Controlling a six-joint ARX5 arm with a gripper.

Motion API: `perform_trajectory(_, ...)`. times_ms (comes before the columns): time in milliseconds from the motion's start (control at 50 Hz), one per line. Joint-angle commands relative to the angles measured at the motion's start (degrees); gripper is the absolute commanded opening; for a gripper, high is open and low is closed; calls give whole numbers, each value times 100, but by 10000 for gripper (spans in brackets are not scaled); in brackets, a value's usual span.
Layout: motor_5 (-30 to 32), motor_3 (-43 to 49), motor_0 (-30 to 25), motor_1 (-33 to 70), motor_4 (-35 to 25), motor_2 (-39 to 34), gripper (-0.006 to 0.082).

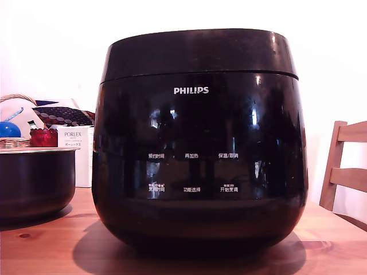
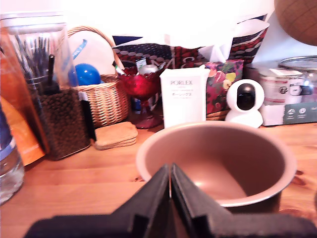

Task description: Open the rice cooker by pressing the large metal button on the top of its lid with medium force

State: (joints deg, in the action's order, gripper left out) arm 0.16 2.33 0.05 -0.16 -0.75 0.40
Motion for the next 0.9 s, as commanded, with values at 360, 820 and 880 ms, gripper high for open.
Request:
perform_trajectory(360,-26,-271,15,-24,-35,-122,-21)
perform_trajectory(820,-1139,-1958,13,-24,-907,-63,-19)
perform_trajectory(880,-1349,-1989,13,-22,-1228,46,-19)
